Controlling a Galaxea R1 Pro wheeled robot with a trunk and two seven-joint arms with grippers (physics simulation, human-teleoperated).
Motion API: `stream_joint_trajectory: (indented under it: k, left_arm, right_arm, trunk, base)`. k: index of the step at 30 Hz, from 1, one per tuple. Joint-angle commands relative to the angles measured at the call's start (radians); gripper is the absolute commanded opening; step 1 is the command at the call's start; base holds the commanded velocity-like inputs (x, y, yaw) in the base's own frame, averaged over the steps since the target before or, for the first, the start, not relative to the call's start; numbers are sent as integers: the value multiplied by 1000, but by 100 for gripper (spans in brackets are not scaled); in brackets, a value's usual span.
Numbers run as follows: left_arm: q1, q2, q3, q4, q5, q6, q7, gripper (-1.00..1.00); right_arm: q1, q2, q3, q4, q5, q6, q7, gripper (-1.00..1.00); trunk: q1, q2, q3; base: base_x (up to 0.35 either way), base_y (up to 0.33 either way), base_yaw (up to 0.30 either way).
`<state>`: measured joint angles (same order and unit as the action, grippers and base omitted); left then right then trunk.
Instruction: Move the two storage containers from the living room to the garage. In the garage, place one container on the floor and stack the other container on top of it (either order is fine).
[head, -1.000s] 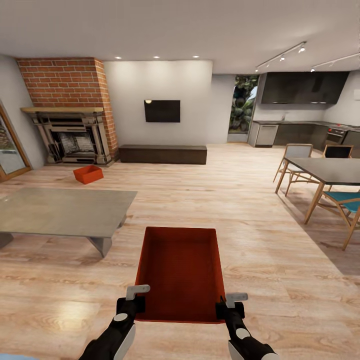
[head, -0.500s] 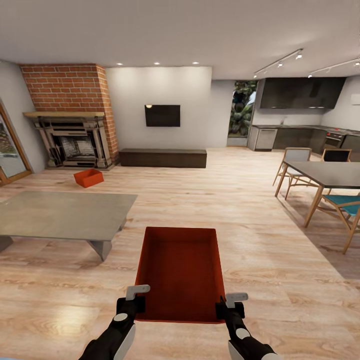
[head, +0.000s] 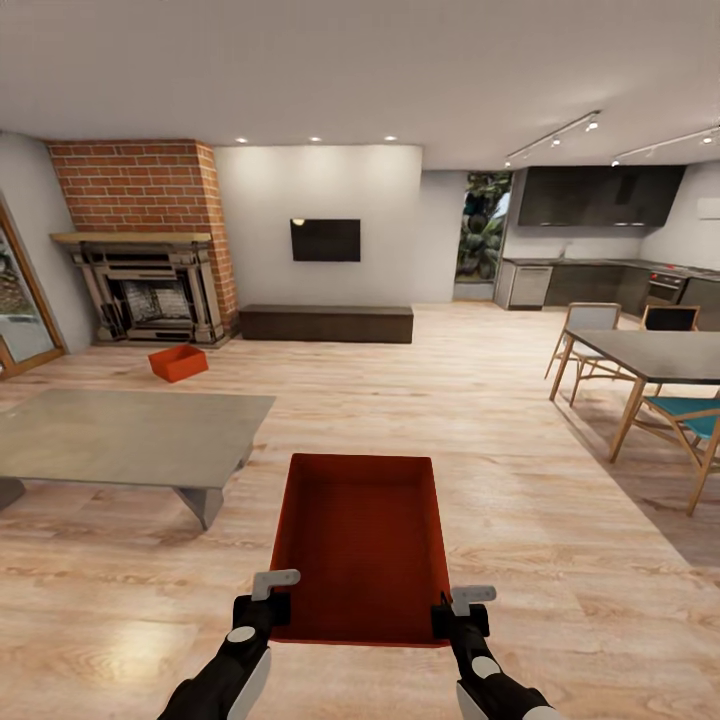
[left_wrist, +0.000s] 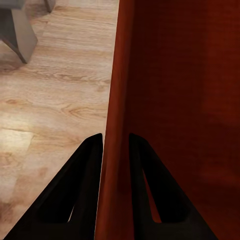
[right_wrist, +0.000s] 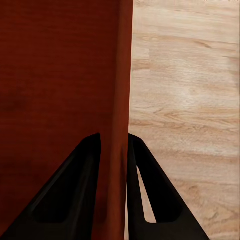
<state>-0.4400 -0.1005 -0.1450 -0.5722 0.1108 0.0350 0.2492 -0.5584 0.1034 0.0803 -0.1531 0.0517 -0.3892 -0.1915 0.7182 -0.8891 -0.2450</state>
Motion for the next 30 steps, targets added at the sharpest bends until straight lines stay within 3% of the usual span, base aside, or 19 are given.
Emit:
stream_joint_trajectory:
  k: [1,30]
  left_arm:
    - [0,2,-2,2,17,5,30,-100]
    - [0,2,-2,2,17,5,30,-100]
  right_arm:
    - [-1,-2,-16,-2,0,-39,-19,-100]
    - [-1,-2,-16,-2,1,-39,-19,-100]
  trunk:
    - [0,-1,0]
    - [0,-1,47]
  base:
    - [0,0,0]
    - [0,0,0]
